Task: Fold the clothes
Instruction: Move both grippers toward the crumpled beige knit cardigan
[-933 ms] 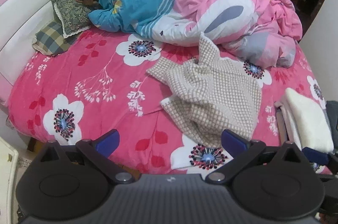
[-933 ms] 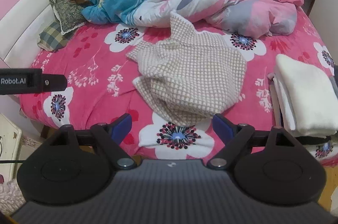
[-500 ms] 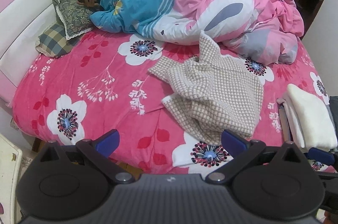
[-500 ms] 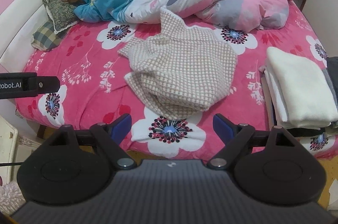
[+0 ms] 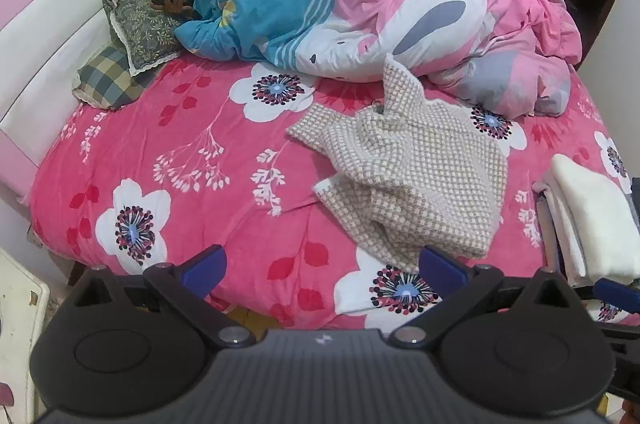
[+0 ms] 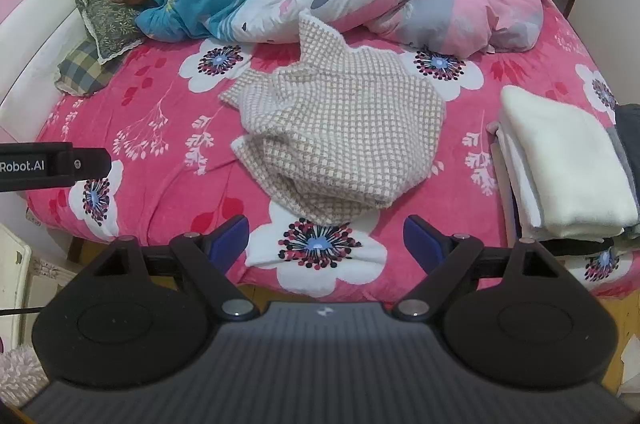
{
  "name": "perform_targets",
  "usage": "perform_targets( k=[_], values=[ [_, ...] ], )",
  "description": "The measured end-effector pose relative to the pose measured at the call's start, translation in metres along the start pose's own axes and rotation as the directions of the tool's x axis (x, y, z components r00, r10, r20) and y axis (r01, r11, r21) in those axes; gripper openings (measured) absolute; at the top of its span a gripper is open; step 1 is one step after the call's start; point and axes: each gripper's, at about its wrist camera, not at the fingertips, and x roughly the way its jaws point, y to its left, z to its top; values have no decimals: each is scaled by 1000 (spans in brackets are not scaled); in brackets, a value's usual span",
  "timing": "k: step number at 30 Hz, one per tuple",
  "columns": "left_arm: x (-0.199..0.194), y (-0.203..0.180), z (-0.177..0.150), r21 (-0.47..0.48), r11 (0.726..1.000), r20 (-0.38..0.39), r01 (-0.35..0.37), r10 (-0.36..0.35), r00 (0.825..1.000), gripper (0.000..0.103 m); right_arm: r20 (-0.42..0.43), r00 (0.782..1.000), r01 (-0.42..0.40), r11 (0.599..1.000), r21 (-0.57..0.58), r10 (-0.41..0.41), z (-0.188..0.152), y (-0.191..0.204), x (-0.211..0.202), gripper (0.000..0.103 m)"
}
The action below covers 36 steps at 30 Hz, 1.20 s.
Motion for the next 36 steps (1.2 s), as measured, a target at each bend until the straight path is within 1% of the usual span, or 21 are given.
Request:
perform_targets(
  k=[17, 25, 36],
  values=[
    [12, -2, 10, 12, 1000, -11, -10, 10, 1000, 103, -16, 1000, 15, 1000, -6, -16, 4, 2, 9, 84],
    [22, 2, 19, 7, 1000, -21, 1, -1, 1000, 103, -25, 999, 26, 1000, -7, -26, 13, 5, 16, 84],
    [43, 12, 42, 26, 999, -34, 34, -33, 999, 103, -34, 998, 61, 998, 22, -60, 25, 14, 29, 84]
  ],
)
